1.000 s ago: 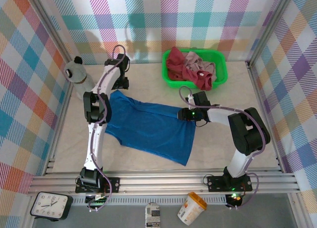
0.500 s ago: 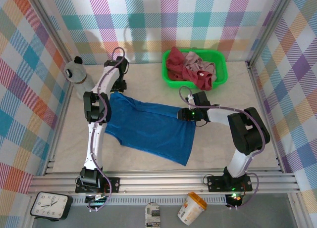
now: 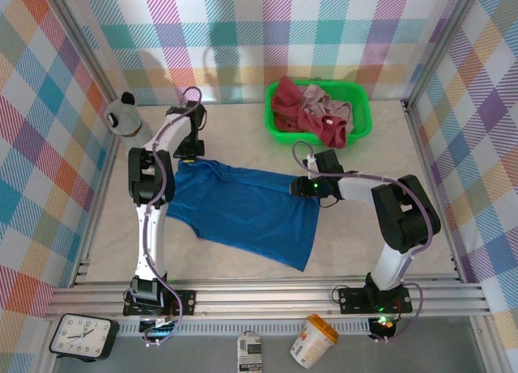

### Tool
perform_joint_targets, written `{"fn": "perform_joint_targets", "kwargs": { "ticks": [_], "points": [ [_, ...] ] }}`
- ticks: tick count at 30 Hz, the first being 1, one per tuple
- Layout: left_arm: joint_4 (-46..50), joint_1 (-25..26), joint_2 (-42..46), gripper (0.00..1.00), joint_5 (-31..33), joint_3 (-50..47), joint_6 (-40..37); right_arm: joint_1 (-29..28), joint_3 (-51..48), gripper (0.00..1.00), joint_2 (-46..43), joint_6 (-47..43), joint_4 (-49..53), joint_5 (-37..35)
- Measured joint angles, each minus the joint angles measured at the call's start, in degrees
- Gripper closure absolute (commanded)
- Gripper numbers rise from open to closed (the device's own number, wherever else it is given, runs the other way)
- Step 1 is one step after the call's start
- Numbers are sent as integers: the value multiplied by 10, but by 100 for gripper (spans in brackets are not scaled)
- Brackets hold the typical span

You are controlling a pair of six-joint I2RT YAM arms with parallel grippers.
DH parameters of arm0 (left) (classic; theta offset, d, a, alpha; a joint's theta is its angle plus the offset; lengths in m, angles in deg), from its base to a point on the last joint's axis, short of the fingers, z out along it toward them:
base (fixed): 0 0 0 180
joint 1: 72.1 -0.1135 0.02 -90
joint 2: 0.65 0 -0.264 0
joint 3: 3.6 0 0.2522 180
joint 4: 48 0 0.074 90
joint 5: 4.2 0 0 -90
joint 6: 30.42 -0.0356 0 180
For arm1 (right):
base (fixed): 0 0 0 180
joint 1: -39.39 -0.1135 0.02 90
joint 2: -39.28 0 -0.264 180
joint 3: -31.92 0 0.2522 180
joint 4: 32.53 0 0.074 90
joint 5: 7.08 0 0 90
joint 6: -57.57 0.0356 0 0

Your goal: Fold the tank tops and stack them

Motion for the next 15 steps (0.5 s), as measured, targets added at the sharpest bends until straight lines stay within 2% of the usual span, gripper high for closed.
{"fn": "perform_joint_targets", "kwargs": {
  "ticks": [4,9,15],
  "points": [
    [-38,-5,40,100,-8,-61,-1,0,0,54,2,0,-4,0],
    [-87,-21,45,100,-10,-113,-5,0,0,54,2,0,-4,-1],
    [-127,-26,55,100,-11,-116,-30,0,0,55,2,0,-4,-2]
  ]
}}
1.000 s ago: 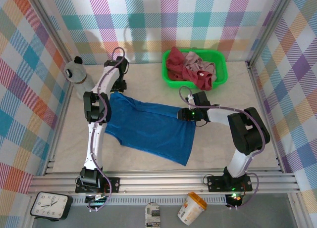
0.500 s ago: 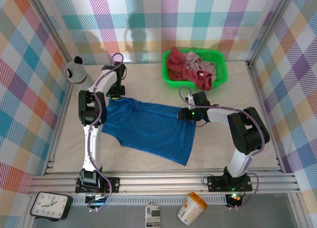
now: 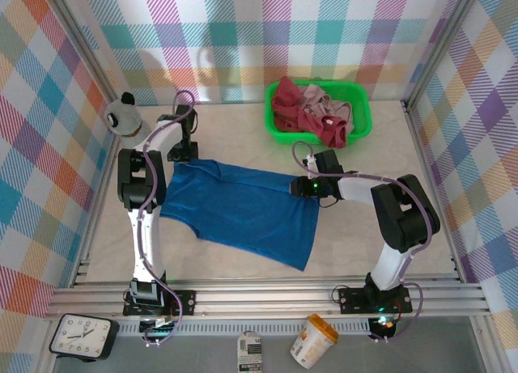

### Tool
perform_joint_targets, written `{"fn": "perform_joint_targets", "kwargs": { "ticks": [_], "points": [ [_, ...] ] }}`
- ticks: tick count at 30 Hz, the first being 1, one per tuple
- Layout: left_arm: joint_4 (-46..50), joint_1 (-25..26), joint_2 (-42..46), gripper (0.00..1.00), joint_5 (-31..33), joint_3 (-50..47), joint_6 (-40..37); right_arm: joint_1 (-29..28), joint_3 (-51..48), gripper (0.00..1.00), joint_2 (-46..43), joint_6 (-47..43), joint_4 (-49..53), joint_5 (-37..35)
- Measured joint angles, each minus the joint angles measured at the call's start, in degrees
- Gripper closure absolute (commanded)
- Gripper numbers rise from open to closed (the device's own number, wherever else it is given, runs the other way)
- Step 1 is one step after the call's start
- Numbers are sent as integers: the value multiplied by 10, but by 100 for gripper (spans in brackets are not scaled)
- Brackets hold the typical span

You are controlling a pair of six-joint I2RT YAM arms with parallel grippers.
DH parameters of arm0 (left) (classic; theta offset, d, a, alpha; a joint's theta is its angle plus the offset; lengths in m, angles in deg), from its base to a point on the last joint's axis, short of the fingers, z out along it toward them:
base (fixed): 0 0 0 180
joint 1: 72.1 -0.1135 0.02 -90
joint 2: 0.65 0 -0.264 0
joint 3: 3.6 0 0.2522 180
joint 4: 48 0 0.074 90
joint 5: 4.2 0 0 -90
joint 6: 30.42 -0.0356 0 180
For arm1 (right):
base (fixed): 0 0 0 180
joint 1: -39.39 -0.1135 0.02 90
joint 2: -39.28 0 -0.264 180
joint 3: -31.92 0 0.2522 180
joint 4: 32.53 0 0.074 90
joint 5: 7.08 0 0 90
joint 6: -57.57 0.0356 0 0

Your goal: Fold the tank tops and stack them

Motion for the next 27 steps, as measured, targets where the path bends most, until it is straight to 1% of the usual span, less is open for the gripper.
{"fn": "perform_joint_targets", "kwargs": {
  "ticks": [9,15,18,22,25,27],
  "points": [
    [-17,-4,0,100,-1,-19,-12,5,2,55,2,-1,0,-2],
    [-19,-22,0,100,-12,-19,-12,9,5,52,3,-13,2,6],
    [-13,-30,-3,97,-20,-10,-12,11,7,51,3,-26,2,14],
    [5,-33,-28,92,-27,34,-11,12,3,49,-14,-49,10,24],
    [9,-33,-42,84,-33,61,-10,11,-12,47,-52,-80,22,35],
    [14,-33,-45,81,-38,67,-10,8,-26,44,-98,-106,29,46]
  ]
}}
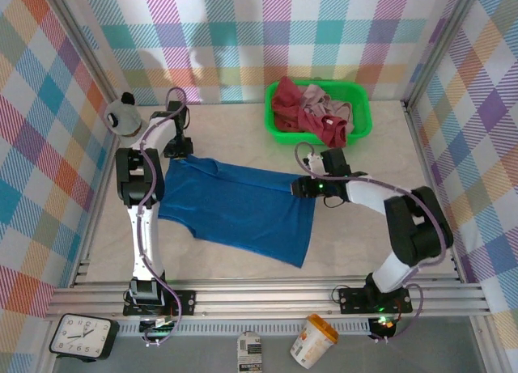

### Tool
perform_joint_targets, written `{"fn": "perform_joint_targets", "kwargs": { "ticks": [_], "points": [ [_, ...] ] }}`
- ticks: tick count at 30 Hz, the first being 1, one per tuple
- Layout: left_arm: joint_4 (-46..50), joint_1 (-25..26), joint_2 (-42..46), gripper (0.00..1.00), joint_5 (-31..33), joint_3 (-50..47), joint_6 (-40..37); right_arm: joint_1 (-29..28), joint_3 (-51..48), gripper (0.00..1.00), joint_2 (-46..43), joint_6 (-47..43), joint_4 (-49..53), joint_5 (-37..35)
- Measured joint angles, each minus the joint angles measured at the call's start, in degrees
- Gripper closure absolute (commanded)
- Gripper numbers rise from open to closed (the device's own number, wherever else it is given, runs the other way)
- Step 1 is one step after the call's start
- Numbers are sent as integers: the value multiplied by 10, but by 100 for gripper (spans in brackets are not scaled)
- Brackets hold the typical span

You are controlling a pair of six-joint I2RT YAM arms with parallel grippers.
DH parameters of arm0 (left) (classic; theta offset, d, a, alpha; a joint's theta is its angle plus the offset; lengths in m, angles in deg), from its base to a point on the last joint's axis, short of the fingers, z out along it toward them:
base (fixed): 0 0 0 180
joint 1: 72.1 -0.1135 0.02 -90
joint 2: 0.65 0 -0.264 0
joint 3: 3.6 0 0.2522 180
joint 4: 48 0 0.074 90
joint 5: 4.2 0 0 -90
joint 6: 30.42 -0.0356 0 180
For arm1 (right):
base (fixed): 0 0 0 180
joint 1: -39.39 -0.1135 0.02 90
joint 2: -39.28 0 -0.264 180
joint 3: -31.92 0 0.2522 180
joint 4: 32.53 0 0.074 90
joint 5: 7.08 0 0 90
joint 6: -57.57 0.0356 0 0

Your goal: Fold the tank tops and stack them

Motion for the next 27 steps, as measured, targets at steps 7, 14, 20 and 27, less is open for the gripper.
{"fn": "perform_joint_targets", "kwargs": {
  "ticks": [7,14,20,27],
  "points": [
    [23,0,6,64,-5,1,3,-55,-7,40,-95,-112,60,8],
    [40,0,115,49,-40,-44,25,-102,-18,37,-171,-252,167,-15],
    [46,10,277,48,-95,-189,69,-182,-58,37,-191,-325,226,-34],
    [32,50,413,47,-169,-452,167,-266,-82,38,-165,-347,254,-55]
  ]
}}
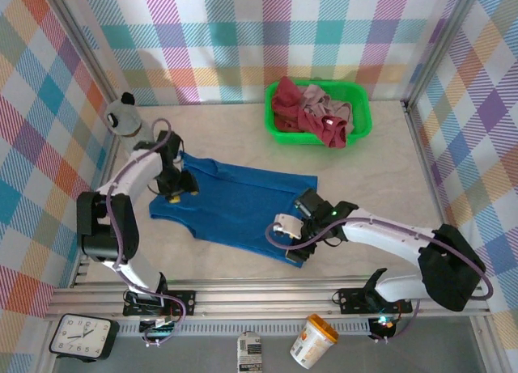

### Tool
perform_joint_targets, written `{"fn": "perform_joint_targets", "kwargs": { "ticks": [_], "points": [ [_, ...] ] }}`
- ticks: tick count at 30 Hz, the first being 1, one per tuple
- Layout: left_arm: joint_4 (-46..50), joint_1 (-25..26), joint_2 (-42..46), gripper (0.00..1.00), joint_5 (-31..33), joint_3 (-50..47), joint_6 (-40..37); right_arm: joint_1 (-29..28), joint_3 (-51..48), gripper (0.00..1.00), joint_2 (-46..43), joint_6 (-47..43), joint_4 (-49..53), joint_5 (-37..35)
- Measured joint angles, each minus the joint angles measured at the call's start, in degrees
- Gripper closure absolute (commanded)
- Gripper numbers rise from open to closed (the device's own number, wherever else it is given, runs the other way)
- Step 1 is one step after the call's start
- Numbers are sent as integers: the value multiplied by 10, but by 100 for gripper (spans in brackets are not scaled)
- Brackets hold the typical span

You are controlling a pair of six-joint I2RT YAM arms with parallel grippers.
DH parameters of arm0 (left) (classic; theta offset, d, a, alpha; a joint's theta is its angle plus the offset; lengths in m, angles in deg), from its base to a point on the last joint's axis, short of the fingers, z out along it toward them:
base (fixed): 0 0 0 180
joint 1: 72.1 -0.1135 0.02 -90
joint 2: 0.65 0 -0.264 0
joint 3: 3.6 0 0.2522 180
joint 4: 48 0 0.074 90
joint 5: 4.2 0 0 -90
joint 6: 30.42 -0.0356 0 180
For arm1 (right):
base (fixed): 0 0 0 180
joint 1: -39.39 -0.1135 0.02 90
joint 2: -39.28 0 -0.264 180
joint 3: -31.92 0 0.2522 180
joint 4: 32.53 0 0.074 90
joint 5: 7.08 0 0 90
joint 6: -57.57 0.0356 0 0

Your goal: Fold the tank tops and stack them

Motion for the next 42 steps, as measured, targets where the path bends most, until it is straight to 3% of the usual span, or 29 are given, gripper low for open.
{"fn": "perform_joint_targets", "kwargs": {
  "ticks": [4,9,21,28,36,42],
  "points": [
    [-10,37,76,47,-28,-109,65,-32,-12,39,14,-1,4,-13],
    [-32,84,142,48,-42,-178,133,-57,-17,42,36,-1,6,-28],
    [-96,106,167,54,-44,-275,205,-71,-17,55,70,5,-7,-67],
    [-125,106,142,72,-30,-275,208,-73,-15,73,71,13,-8,-79],
    [-117,107,121,100,-10,-258,189,-76,-8,86,71,16,17,-76],
    [-77,108,134,100,-3,-243,178,-76,2,90,58,17,45,-70]
  ]
}}
